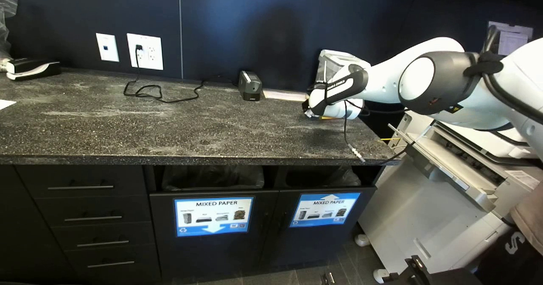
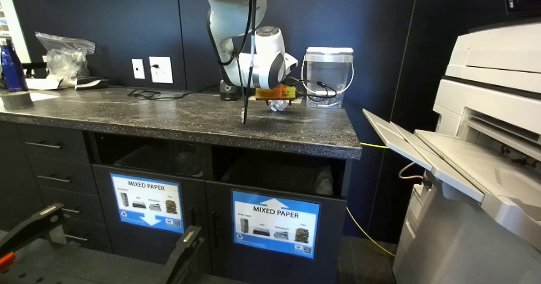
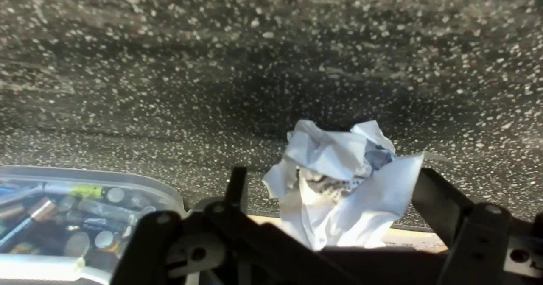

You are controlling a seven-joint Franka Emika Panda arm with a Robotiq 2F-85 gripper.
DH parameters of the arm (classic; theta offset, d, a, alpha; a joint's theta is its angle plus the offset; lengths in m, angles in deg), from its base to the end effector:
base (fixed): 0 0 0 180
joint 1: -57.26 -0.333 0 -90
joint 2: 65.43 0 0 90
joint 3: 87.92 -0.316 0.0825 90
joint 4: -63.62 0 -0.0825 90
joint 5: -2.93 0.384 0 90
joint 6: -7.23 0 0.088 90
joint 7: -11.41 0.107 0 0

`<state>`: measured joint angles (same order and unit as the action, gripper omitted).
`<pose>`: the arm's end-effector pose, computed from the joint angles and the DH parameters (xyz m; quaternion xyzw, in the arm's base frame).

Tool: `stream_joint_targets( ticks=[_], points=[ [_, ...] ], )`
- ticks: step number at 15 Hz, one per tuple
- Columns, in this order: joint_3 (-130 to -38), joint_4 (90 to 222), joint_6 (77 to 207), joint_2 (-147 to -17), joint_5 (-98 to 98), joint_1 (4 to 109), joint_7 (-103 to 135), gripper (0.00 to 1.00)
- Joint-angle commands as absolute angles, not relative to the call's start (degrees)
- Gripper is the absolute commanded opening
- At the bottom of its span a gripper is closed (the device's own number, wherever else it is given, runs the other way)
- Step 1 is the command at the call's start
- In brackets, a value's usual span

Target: Put the papers in the bin to the right

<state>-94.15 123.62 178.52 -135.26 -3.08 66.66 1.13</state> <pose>0.8063 -0.0774 0.1629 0.9327 0.0522 0.3554 0.0327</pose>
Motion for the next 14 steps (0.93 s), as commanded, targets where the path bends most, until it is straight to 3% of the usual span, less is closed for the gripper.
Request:
stream_joint_targets(
  ticks=[1,3,10,12,14],
  points=[
    [-95.45,115.69,176.60,-139.73,-2.09,66.75,-1.12,0.75],
    [-95.70,114.17,175.88,-140.63,-2.03,66.75,-1.49,0.67],
    [-94.13,112.77,172.31,-140.85,-2.42,65.47,-1.53,0.15],
    [-92.25,113.20,168.98,-140.00,-2.79,64.48,-0.78,0.11],
    [-90.35,113.16,165.53,-139.41,-3.28,63.28,-0.35,0.15]
  ],
)
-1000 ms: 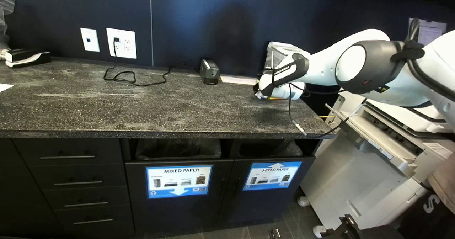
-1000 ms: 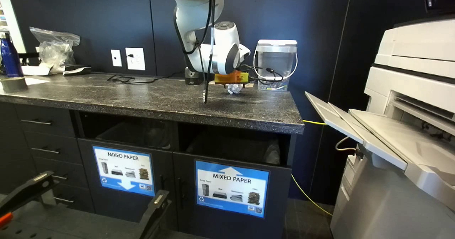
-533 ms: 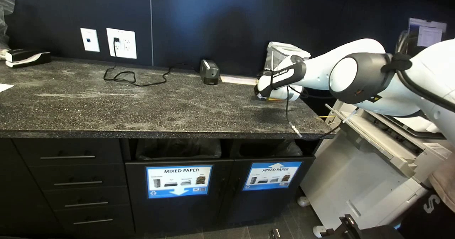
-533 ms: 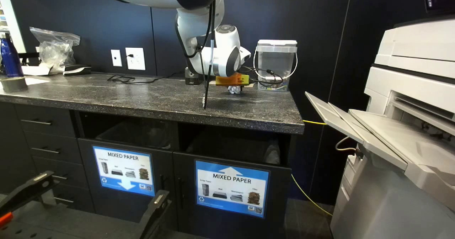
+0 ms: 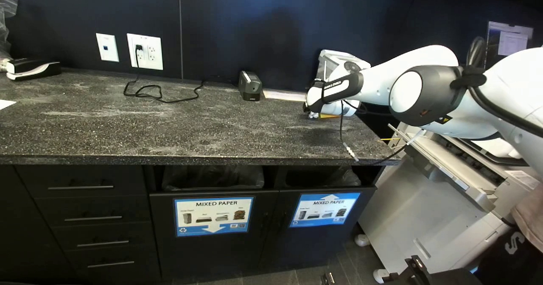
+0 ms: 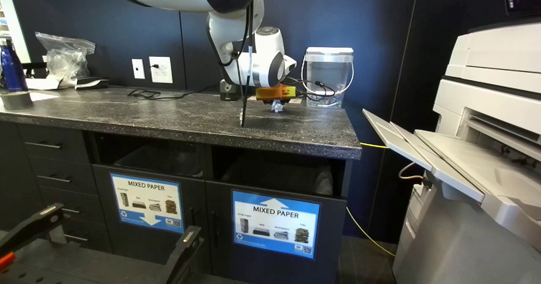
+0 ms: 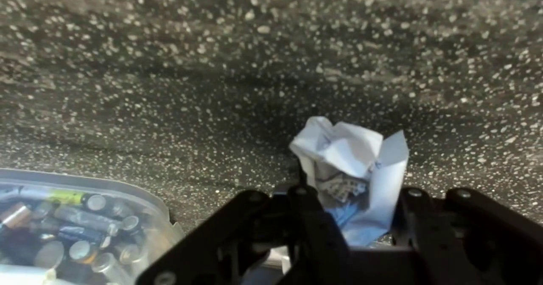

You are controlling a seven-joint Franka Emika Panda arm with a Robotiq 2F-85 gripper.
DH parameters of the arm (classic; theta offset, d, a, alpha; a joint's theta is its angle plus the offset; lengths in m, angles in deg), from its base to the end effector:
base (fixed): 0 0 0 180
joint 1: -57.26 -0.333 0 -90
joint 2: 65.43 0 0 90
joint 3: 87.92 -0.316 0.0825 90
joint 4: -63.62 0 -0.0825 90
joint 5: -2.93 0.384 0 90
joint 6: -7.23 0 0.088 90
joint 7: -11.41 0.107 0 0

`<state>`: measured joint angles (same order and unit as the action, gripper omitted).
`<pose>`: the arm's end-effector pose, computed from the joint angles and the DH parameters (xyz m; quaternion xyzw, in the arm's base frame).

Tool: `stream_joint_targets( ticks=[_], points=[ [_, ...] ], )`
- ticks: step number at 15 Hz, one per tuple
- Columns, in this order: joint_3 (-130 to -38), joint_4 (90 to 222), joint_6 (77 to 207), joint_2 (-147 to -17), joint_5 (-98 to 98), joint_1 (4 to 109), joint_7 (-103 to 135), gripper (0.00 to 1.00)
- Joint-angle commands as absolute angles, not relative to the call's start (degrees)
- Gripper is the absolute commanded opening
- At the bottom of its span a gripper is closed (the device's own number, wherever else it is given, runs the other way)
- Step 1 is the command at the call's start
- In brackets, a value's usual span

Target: Put the papers in the bin to the right

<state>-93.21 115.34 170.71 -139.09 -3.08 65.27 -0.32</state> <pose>0.8197 -0.0724 0.1597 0.9419 0.0710 0.3257 0.0409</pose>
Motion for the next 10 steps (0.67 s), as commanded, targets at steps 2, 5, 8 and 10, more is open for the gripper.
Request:
stream_joint_targets(
  ticks=[2,5,8,10],
  points=[
    [-88.76,113.39,162.04,-138.66,-3.73,62.15,-0.30,0.12],
    [-86.98,114.45,158.13,-137.21,-4.39,60.65,-0.31,0.14],
    [-85.46,116.31,154.78,-135.14,-4.97,59.31,0.08,0.14],
    [-84.84,118.06,152.30,-132.91,-5.60,58.61,0.09,0.14]
  ],
)
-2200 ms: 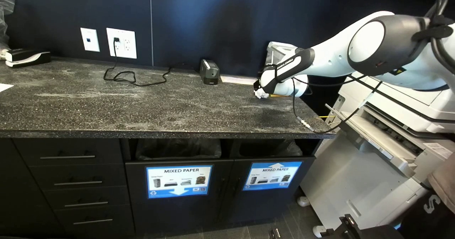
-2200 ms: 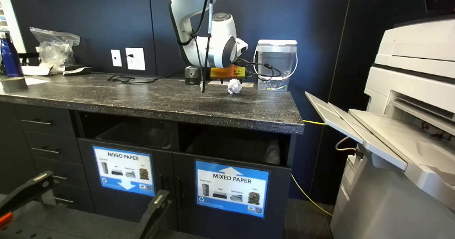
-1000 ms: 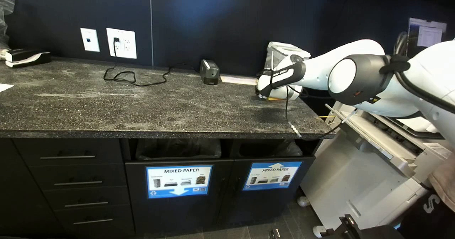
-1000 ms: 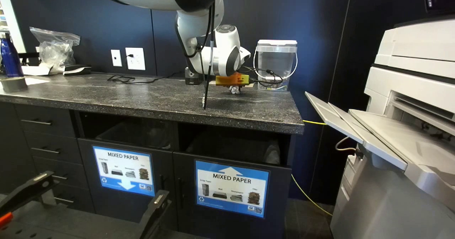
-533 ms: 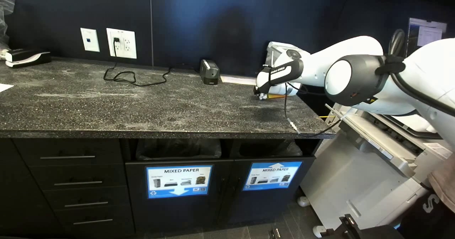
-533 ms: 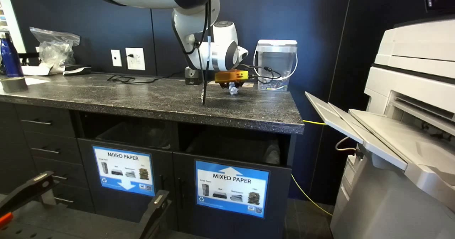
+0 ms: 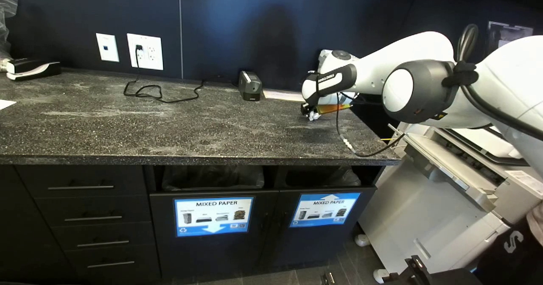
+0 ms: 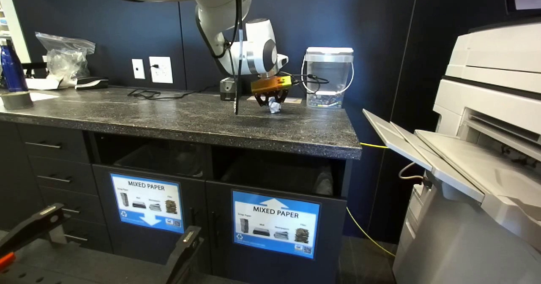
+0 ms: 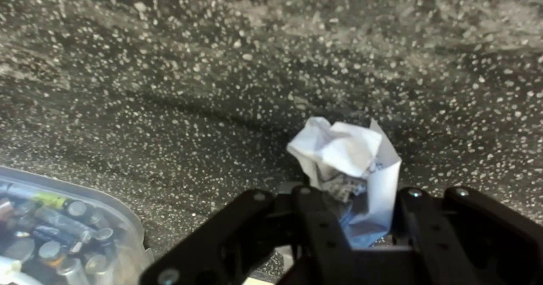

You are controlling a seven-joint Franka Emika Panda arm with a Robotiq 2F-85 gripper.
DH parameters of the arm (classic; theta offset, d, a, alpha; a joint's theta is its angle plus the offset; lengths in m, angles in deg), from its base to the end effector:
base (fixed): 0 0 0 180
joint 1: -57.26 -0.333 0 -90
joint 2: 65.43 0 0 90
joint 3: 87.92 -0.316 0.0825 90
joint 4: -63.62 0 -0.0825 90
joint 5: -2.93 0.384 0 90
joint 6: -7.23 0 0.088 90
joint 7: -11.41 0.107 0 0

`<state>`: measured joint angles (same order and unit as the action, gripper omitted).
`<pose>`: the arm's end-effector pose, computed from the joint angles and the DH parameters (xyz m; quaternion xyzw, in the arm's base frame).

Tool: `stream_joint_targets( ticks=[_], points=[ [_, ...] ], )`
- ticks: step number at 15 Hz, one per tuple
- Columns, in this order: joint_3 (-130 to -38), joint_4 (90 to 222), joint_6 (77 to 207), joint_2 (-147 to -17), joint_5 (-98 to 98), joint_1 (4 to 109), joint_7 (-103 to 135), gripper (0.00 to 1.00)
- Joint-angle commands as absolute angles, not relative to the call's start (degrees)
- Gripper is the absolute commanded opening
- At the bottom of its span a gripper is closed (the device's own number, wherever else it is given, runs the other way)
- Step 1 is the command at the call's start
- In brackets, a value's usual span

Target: Put the papers in the bin to the right

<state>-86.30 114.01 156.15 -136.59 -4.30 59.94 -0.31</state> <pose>0.8220 -0.0478 0.1717 0.9627 0.1197 0.2261 0.0875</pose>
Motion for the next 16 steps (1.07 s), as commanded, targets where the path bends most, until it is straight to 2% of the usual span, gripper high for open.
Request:
stream_joint_targets(
  ticks=[1,8,16],
  points=[
    [-84.73,119.19,151.03,-131.69,-5.96,58.37,-0.26,0.14],
    [-87.12,127.03,143.42,-125.02,-5.37,59.27,-3.23,0.14],
    [-89.21,145.79,144.23,-114.28,-3.75,61.26,-3.17,0.14]
  ],
)
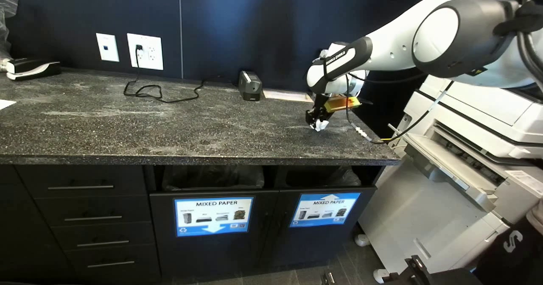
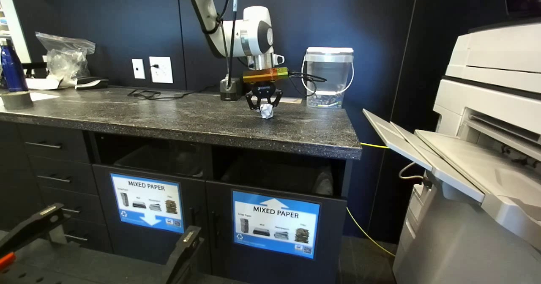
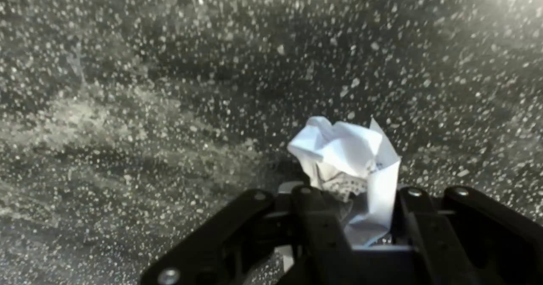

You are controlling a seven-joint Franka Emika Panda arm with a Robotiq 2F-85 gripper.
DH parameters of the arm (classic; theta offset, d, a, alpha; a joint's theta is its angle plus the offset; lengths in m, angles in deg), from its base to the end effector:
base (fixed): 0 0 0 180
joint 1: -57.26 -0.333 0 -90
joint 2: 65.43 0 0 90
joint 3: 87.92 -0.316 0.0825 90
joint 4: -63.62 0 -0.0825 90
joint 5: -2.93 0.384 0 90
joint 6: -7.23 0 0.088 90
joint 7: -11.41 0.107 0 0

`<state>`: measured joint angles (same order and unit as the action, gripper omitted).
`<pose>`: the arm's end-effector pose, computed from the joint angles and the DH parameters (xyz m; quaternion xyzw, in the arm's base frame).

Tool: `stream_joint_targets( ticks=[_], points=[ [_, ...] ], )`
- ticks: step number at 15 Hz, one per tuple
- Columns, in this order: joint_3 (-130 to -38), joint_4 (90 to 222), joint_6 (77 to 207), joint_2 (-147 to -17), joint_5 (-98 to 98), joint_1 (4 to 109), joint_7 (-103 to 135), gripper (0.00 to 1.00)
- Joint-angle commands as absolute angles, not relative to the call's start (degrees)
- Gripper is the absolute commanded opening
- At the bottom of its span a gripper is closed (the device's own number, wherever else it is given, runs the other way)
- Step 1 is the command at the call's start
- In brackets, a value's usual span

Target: Put the papers in the bin to the right

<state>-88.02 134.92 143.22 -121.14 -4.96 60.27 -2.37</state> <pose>0.7665 -0.0409 0.1857 0.9859 0.1392 0.0699 0.0616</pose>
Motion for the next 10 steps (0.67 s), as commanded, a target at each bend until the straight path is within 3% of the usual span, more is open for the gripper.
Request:
stream_joint_targets(
  ticks=[1,10],
  points=[
    [-89.59,148.41,144.44,-112.69,-3.40,61.64,-3.53,0.14],
    [-89.96,172.03,149.29,-99.07,-2.29,61.13,-1.18,0.14]
  ],
)
